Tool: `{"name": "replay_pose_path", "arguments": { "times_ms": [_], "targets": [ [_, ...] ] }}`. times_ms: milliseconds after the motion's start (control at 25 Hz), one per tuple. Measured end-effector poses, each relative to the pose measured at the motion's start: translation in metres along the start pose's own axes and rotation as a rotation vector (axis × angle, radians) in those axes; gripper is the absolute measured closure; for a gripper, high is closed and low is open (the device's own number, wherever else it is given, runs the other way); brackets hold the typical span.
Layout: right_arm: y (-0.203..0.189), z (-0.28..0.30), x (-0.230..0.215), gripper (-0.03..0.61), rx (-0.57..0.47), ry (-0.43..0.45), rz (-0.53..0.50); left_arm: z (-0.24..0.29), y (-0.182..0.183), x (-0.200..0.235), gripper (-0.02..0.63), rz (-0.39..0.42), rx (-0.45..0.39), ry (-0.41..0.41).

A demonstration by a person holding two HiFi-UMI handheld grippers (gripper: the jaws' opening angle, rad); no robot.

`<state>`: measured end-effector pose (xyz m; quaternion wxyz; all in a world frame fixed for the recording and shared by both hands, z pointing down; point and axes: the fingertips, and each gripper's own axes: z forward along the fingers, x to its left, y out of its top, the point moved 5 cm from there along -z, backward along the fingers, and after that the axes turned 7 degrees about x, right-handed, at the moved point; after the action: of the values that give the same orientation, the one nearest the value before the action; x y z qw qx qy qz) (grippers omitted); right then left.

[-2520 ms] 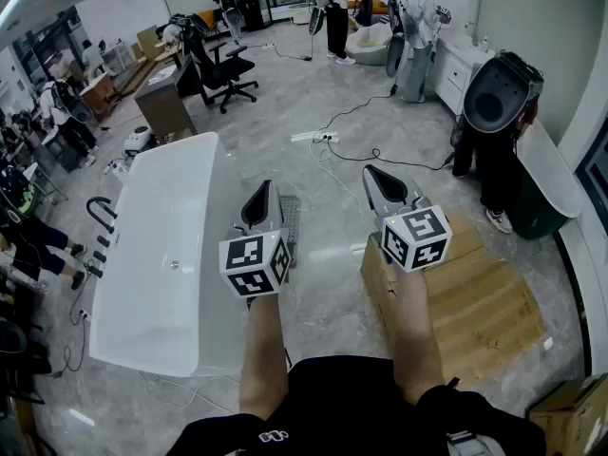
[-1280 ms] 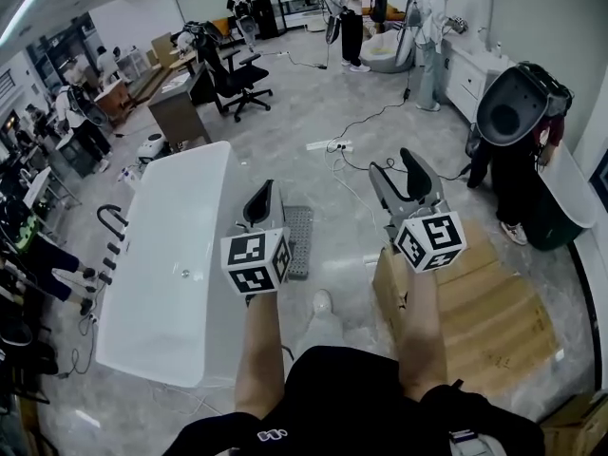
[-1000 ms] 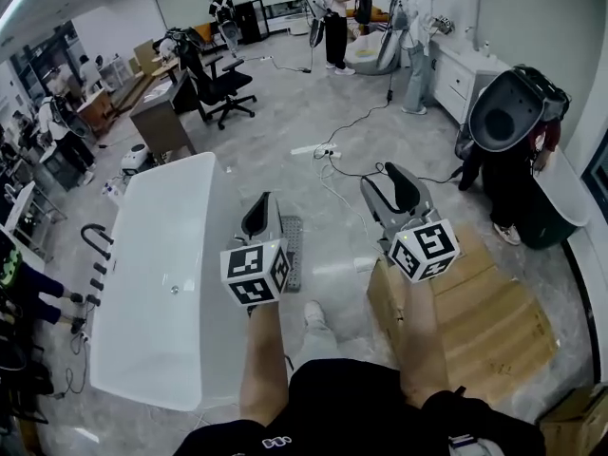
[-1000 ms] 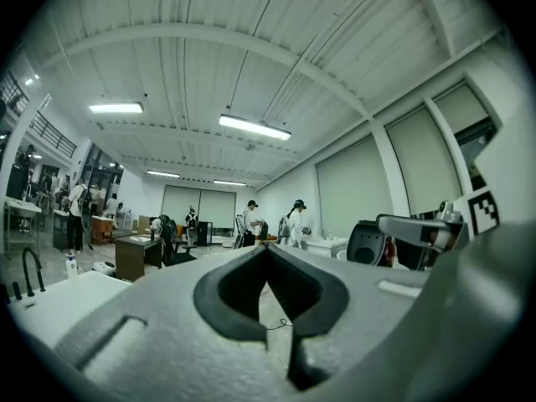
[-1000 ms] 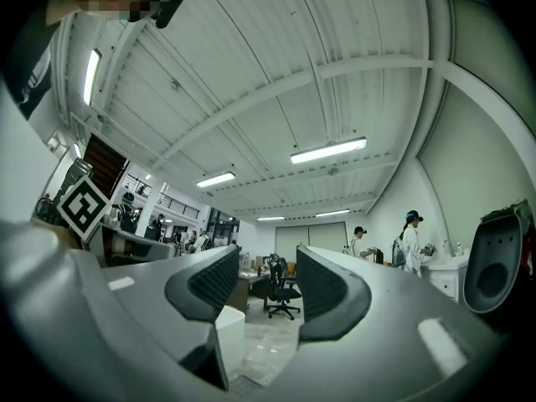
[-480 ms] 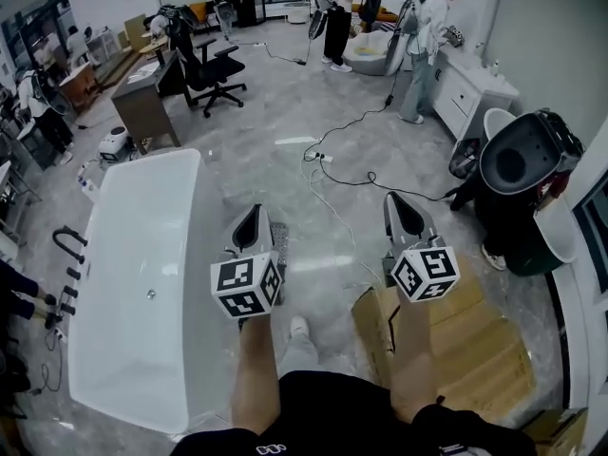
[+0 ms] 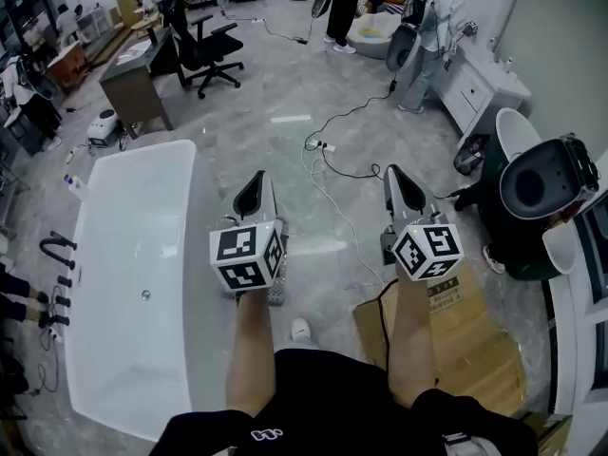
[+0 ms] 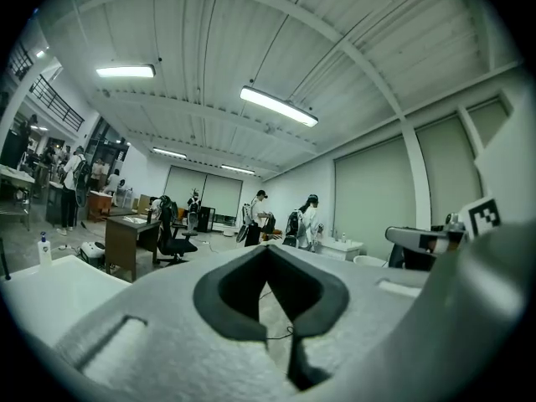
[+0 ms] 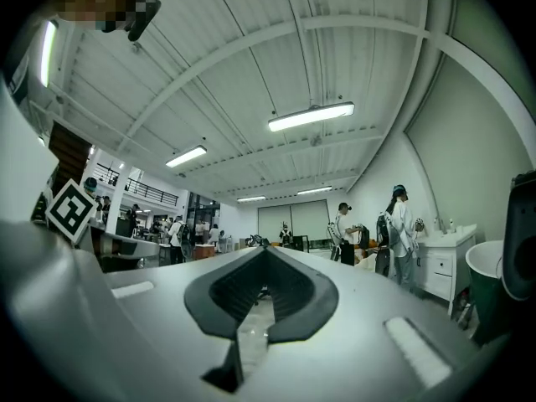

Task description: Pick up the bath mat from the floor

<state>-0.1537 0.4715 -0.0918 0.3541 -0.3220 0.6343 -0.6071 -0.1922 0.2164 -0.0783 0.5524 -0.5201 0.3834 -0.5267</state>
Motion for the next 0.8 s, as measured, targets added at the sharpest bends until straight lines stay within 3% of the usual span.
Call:
{"name": "replay_pose_path", "arguments": {
  "times_ms": [200, 400, 800],
  "targets": [
    [0.010, 0.068, 0.018, 0.575, -0.009, 0.047, -0.035, 0.030, 0.004, 0.045, 0.615, -0.029, -0.015, 0.016],
    [0.003, 0.123, 0.042, 0.575, 0.026, 0.090, -0.077, 0.048, -0.005, 0.072, 0.615, 0.001, -0.027, -0.006],
    [-0.005, 0.163, 0.031, 0.575, 0.110, 0.068, -0.099, 0.087, -0.002, 0.104, 0.615, -0.068, -0.001, -0.006]
  ]
}}
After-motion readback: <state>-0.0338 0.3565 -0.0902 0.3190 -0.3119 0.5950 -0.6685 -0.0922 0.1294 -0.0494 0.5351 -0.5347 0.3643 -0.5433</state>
